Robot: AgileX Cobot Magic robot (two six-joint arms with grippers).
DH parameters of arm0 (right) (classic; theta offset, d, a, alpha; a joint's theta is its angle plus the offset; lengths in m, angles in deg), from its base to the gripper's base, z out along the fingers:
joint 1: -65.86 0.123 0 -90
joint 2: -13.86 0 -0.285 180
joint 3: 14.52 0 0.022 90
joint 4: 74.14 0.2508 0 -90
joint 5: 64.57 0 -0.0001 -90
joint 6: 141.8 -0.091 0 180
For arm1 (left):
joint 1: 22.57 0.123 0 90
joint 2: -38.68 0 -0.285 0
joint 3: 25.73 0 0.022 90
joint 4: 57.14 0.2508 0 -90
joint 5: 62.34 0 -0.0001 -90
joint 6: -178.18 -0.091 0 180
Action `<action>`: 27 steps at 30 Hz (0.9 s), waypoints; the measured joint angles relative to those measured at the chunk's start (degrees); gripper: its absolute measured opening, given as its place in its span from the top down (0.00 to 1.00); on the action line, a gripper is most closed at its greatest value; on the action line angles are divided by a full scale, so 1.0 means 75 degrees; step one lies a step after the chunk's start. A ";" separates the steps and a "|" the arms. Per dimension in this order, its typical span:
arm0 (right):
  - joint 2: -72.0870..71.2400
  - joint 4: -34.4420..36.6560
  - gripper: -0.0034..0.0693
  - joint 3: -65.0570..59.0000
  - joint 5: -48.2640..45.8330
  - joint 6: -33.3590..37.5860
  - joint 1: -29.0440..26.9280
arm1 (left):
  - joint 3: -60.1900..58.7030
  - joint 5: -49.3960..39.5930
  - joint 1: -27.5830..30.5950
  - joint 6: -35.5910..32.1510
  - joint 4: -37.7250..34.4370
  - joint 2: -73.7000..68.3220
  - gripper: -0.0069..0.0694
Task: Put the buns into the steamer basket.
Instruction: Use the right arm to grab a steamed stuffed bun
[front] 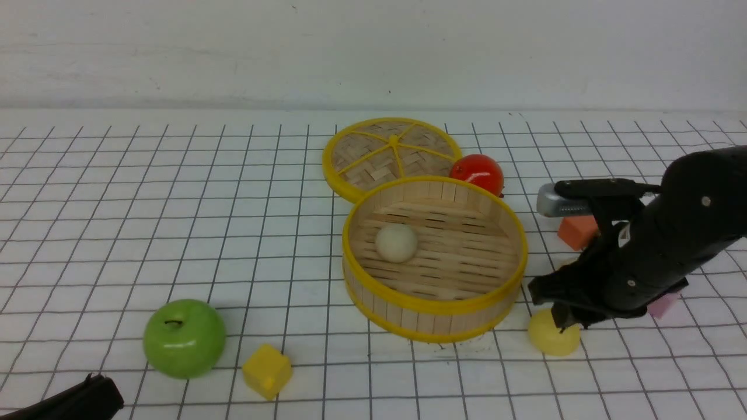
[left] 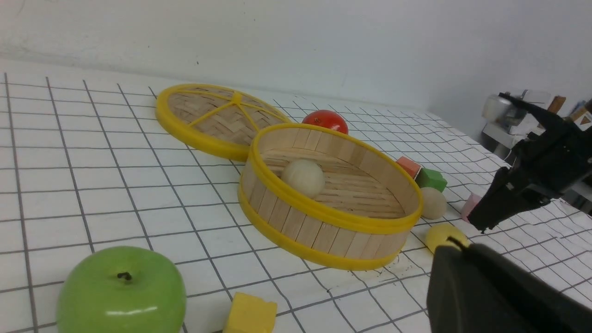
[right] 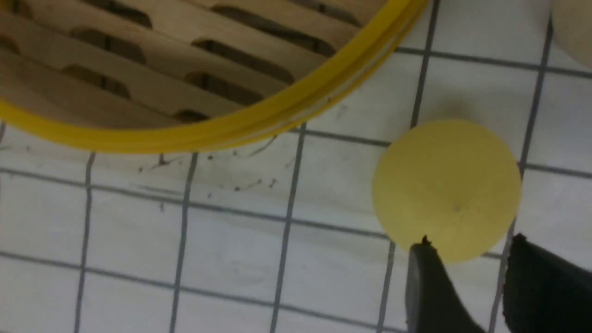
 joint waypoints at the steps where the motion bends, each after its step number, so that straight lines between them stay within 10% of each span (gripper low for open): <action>1: 0.0143 -0.0049 0.57 -0.0001 0.0194 -0.0038 0.0000 | -0.0027 0.0000 0.0000 0.0000 0.0000 0.0000 0.93; 15: 0.0960 -0.0228 0.65 0.0024 0.1042 -0.0072 -0.0137 | -0.0035 -0.0091 0.0000 0.0000 0.0000 0.0000 0.92; 27: 0.0807 -0.0281 0.96 0.0050 0.0856 0.0225 -0.0137 | -0.0041 -0.0100 0.0000 0.0000 0.0000 0.0000 0.91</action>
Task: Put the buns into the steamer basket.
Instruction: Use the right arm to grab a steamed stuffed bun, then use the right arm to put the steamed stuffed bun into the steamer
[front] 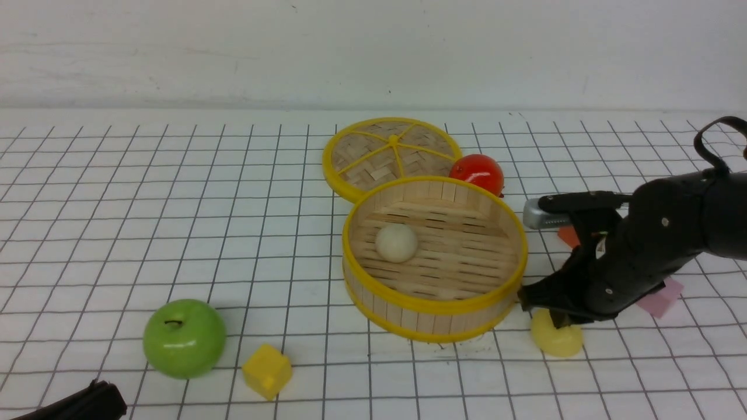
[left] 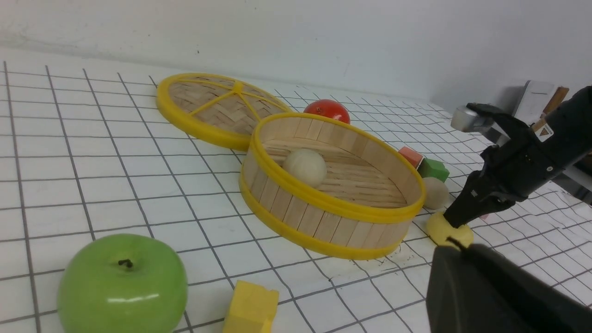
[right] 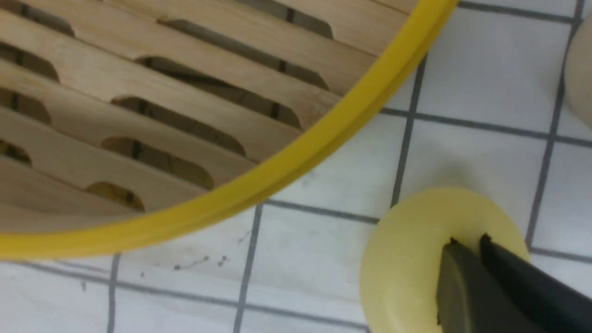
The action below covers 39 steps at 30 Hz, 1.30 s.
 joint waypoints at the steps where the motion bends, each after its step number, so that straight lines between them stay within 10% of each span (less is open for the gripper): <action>1: -0.0068 0.0000 0.96 0.0000 -0.0094 0.0000 0.0000 | 0.0000 0.0000 0.0000 0.0000 0.0000 0.0000 0.91; 22: 0.0796 0.0945 0.93 0.2307 0.0286 0.0799 0.0840 | 0.0000 -0.0028 0.0000 0.0000 0.0000 0.0000 0.89; 34: 0.0827 0.0987 0.42 0.2582 -0.0169 0.0799 0.0840 | 0.0000 -0.0028 0.0000 0.0000 0.0000 0.0000 0.89; 39: -0.0028 -0.0059 0.38 0.2573 -0.1293 0.0215 0.0586 | 0.0000 -0.0028 0.0000 0.0000 0.0000 0.0000 0.89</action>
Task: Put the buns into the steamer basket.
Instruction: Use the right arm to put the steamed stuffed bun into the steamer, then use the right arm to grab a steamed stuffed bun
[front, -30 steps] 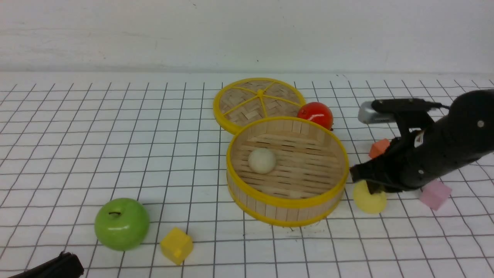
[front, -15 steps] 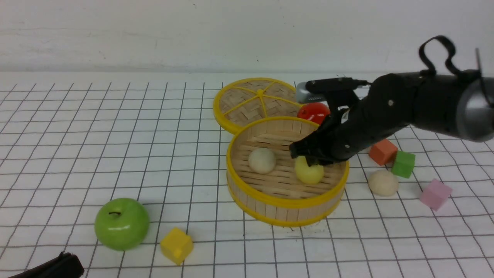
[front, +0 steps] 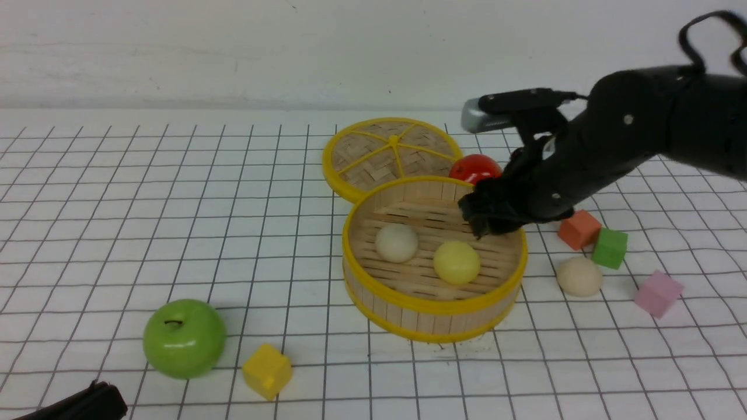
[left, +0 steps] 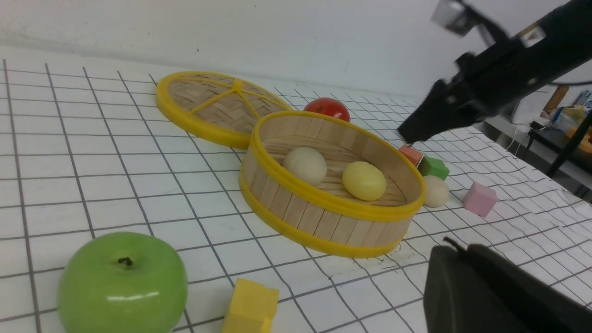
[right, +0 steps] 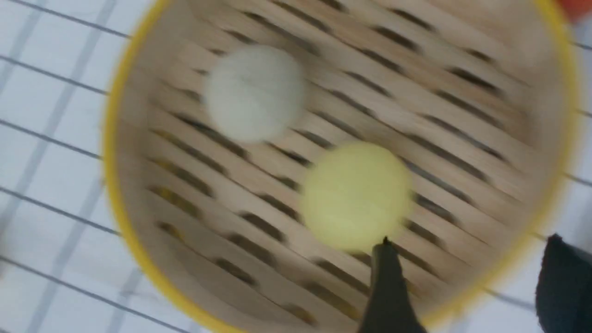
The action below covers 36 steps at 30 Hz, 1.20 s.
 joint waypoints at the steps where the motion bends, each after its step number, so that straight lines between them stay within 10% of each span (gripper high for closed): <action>1: -0.0068 -0.0254 0.39 -0.0048 -0.0215 -0.0319 -0.0145 | 0.0000 0.0000 0.0000 0.0000 0.0000 0.0000 0.89; 11: 0.0848 -0.0505 0.55 -0.0652 0.0250 -0.1309 -0.1312 | 0.0000 0.0000 0.0000 0.0000 0.0000 0.0000 0.89; 36: 0.1517 -0.0226 0.57 -0.0652 0.1555 -0.1335 -0.1747 | 0.0000 0.0000 0.0000 0.0000 0.0000 0.0000 0.86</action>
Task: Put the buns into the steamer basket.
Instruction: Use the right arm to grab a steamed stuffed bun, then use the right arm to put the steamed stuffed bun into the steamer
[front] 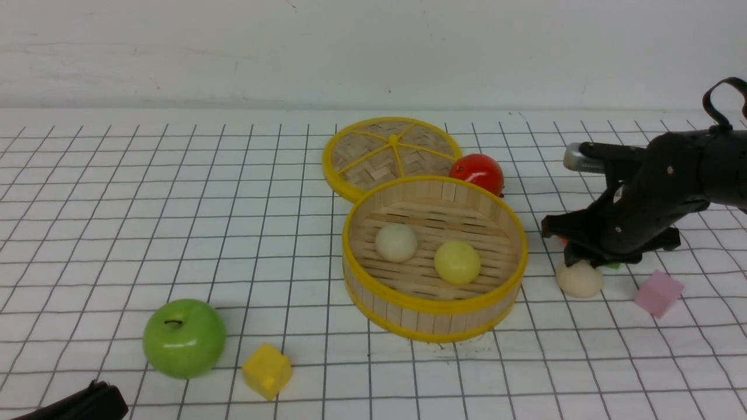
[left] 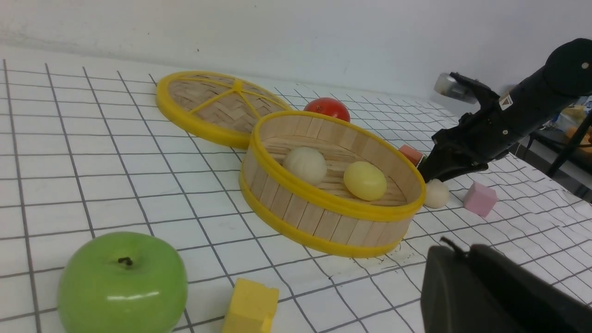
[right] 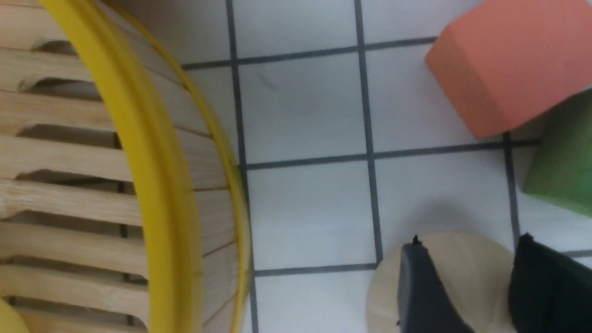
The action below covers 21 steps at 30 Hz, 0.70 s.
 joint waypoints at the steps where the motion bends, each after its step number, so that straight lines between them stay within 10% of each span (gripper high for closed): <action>1: 0.0015 0.0000 0.58 0.0000 -0.0001 0.0014 0.0000 | 0.0000 0.0000 0.0000 0.0000 0.0000 0.0000 0.85; 10: -0.0101 0.0008 0.93 0.0000 -0.0225 0.0523 0.0015 | 0.0000 0.0000 0.0000 0.0000 0.0000 0.0000 0.84; 21: -0.1118 0.0759 0.95 0.0785 -0.0594 0.1144 0.0785 | 0.0000 0.0000 0.0000 0.0000 0.0000 0.0000 0.83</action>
